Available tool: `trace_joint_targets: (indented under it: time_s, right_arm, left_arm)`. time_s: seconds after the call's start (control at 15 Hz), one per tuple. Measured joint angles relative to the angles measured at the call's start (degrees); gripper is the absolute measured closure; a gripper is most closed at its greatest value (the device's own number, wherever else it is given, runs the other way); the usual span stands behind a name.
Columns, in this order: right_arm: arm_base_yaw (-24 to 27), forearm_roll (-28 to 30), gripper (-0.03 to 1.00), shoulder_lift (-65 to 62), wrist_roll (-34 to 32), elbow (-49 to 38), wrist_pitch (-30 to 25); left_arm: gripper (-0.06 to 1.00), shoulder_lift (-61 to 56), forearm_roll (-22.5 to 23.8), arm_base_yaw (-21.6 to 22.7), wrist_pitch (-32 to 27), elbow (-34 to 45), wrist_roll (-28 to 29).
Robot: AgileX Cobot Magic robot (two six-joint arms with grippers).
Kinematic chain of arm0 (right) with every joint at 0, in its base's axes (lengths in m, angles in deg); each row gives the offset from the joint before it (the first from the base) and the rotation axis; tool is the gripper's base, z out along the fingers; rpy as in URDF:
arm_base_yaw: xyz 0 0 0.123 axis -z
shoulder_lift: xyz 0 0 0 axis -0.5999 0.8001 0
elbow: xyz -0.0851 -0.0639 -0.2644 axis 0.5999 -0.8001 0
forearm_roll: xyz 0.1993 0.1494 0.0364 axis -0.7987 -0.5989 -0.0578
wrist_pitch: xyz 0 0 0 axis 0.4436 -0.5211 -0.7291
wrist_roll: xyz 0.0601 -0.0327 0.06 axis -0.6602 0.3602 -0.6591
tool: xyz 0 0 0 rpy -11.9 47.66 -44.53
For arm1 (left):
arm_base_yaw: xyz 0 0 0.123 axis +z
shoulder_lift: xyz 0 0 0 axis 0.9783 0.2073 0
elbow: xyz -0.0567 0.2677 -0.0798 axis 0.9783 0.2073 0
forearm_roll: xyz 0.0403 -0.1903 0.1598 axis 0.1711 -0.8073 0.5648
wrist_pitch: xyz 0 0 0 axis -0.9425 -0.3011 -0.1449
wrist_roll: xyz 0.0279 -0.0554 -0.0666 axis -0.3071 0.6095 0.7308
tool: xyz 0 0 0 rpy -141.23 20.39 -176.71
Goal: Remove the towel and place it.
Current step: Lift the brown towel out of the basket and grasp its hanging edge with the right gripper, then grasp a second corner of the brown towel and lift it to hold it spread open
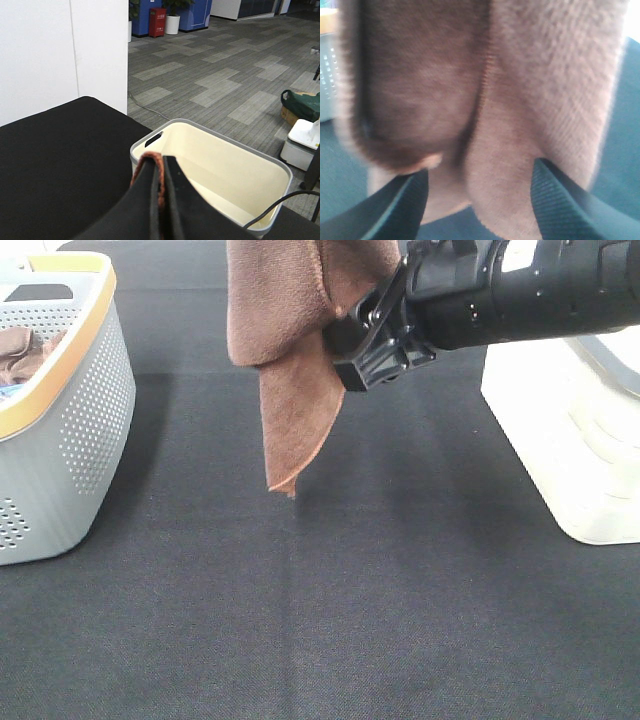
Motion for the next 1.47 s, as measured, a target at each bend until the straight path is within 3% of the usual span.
trace_joint_targets:
  time_s: [0.4, 0.67, 1.47]
  right_arm:
    - [0.0, 1.2, 0.35, 0.1, 0.0, 0.0, -0.1]
    - [0.0, 1.2, 0.34, 0.7, 0.1, 0.0, 0.0]
    - [0.0, 1.2, 0.36, 3.5, 0.1, 0.0, 6.4]
  left_arm:
    - [0.94, 0.0, 1.0, 0.0, 0.0, 0.0, 0.4]
    - [0.94, 0.0, -2.4, 0.0, 0.0, 0.0, 1.5]
    - [0.94, 0.0, -5.8, 0.0, -4.3, 0.0, 1.7]
